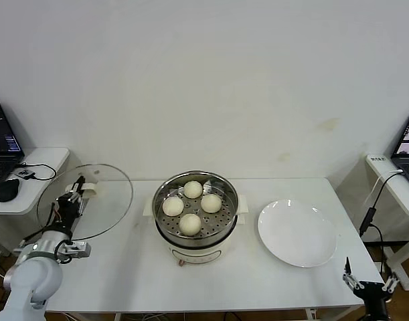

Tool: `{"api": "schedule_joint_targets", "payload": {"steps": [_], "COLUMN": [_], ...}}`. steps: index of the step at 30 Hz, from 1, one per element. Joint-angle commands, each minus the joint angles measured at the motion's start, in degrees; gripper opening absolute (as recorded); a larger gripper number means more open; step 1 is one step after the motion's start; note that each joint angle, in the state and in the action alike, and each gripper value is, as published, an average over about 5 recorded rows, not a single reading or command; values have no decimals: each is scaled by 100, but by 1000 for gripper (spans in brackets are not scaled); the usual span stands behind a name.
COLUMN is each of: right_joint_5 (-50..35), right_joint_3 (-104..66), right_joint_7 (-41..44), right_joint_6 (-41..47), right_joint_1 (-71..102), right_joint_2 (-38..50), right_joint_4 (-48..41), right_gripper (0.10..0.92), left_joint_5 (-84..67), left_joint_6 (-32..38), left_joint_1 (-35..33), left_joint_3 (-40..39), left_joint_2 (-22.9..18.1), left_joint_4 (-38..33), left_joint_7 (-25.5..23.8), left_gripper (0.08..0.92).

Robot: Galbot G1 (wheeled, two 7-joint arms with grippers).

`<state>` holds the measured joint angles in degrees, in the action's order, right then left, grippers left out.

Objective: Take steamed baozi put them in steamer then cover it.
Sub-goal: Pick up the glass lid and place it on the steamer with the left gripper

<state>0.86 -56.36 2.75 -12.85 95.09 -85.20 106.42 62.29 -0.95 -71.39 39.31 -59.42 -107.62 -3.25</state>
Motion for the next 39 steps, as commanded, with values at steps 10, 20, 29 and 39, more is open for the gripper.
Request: {"api": "schedule_joint_targets", "payload": {"steps": [10, 20, 29, 39], "right_joint_5": [960, 1328, 1432, 1485], "right_joint_3": [671, 819, 977, 949], "right_joint_7": [-155, -222, -267, -277], "right_joint_6": [-324, -478, -489, -512], "right_joint_1": [-91, -174, -183, -158], "right_joint_2": [-427, -485, -513, -514], "right_joint_4": [-36, -233, -324, -385], "right_gripper": [823, 823, 823, 823], "left_joint_5": [-756, 948, 1733, 2183], "left_joint_6": [-1314, -1578, -1729, -1780], "left_joint_1": [749, 1202, 1439, 1777], "left_joint_3": [-2811, -3117, -3322, -3550], "left_joint_2": [151, -716, -1577, -2194], "left_joint_4": [-1015, -671, -342, 174], "left_joint_7": [-566, -1313, -1601, -1626], "left_gripper": [132, 132, 132, 132]}}
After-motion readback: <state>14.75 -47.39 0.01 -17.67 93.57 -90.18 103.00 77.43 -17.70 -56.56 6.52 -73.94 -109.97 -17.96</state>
